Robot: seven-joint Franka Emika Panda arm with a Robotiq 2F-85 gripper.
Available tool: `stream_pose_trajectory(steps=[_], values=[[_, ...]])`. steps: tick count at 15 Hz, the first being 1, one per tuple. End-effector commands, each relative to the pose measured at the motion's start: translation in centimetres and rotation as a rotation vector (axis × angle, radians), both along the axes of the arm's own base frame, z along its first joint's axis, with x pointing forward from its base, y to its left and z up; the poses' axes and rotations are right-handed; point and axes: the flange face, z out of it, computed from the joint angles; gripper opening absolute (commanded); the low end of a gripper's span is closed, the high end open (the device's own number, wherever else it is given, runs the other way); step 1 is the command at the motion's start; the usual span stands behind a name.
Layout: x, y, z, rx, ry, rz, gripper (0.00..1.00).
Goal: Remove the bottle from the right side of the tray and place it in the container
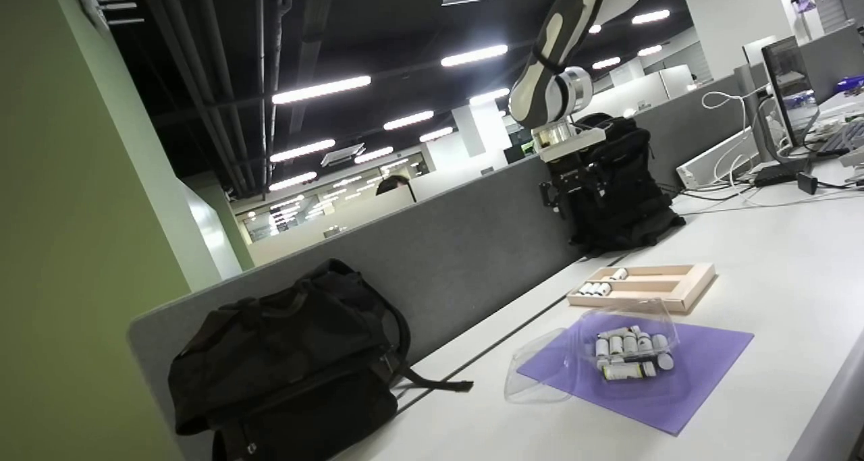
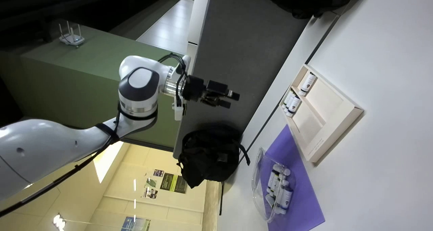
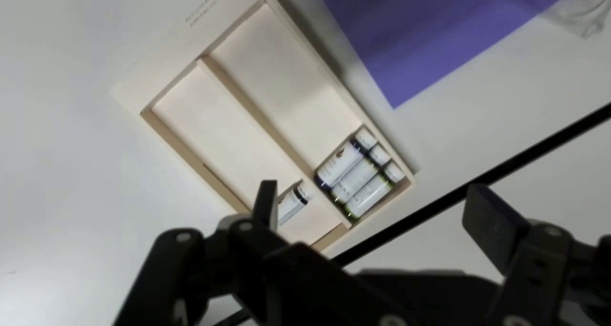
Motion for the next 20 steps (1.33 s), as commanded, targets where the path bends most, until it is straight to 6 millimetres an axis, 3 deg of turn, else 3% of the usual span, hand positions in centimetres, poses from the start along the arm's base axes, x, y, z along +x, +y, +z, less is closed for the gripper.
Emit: stream_pose_trajectory(steps=[1,3,9,10,14,18,20], values=[[1.1,-1.2,0.0,-0.014,-0.012,-0.041,1.00],[1.7,-2.0,-0.6,-0.021,-0.013,-0.044,1.00],[1.6,-1.2,-0.8,-0.018,-0.009,-0.032,1.00],[1.9,-3.1,-0.6,-0.022,-0.083,-0.141,1.00],[2.5,-9.4,-1.7,0.046,-0.205,-0.295,1.00],[3.4,-14.2,-6.2,0.072,-0.327,-0.484,1.00],[4.1,-15.4,-8.2,0.088,-0.389,-0.565,1.00]])
